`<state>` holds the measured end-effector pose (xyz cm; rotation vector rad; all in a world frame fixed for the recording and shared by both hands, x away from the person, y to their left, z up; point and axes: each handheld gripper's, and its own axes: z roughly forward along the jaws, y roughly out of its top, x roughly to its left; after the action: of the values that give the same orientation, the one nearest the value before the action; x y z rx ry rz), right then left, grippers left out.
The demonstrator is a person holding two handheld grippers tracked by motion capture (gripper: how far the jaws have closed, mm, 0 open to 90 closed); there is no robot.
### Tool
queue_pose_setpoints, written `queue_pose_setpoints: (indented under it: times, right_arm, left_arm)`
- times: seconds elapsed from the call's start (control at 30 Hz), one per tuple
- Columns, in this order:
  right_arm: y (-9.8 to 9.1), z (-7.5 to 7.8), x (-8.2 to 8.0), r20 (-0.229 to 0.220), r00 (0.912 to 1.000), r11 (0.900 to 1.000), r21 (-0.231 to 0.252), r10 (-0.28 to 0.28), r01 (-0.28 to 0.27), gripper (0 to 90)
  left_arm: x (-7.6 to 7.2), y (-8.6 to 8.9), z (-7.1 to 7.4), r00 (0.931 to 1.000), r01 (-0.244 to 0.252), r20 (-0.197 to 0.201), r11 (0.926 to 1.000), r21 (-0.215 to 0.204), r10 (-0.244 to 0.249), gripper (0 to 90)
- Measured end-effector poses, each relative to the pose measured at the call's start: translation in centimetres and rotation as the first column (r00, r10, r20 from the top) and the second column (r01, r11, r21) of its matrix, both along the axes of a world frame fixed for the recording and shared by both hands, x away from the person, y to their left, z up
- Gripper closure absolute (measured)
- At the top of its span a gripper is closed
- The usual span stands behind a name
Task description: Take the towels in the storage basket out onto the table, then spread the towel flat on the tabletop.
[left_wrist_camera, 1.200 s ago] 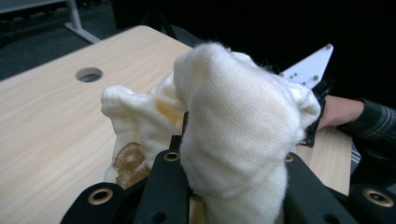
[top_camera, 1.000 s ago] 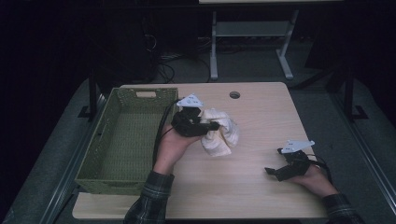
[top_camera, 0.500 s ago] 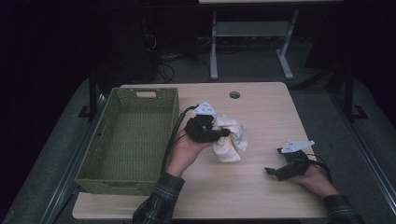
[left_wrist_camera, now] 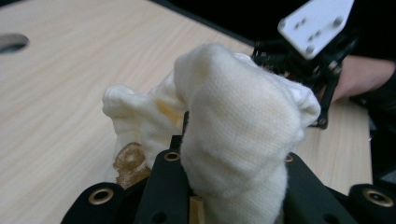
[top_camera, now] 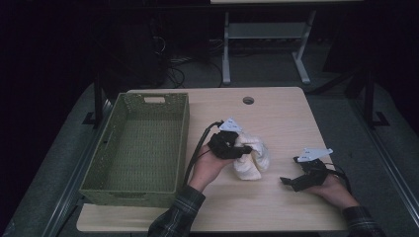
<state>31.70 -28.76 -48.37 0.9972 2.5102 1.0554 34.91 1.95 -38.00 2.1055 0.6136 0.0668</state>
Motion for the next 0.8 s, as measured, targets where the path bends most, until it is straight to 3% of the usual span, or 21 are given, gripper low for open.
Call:
queue_pose_setpoints:
  times: [0.27, 0.37, 0.43, 0.57, 0.8]
  right_arm:
    - [0.0, 0.0, 0.0, 0.0, 1.0, 1.0, 0.0, 0.002, -0.002, 1.3]
    - [0.0, 0.0, 0.0, -0.001, 1.0, 1.0, 0.0, 0.001, -0.001, 1.3]
    - [0.0, 0.0, 0.0, -0.001, 1.0, 1.0, 0.0, 0.002, -0.002, 1.4]
    - [0.0, 0.0, 0.0, -0.003, 1.0, 1.0, 0.001, 0.0, 0.0, 1.3]
    - [0.0, 0.0, 0.0, -0.001, 1.0, 1.0, 0.0, 0.009, -0.009, 1.4]
  left_arm:
    - [0.2, -1.5, -3.5, 0.9971, 0.047, -0.062, 0.9967, 0.065, -0.043, 70.9]
    - [0.4, -1.7, -4.3, 0.9965, 0.059, -0.065, 0.9932, 0.1, -0.053, 63.6]
    - [0.4, -1.7, -4.6, 0.9958, 0.057, -0.077, 0.9937, 0.096, -0.049, 56.5]
    - [0.3, -1.2, -4.3, 0.9965, 0.047, -0.074, 0.9942, 0.097, -0.04, 40.4]
    - [-0.6, 0.6, -2.5, 0.9992, 0.008, -0.039, 0.997, 0.077, -0.005, 29.4]
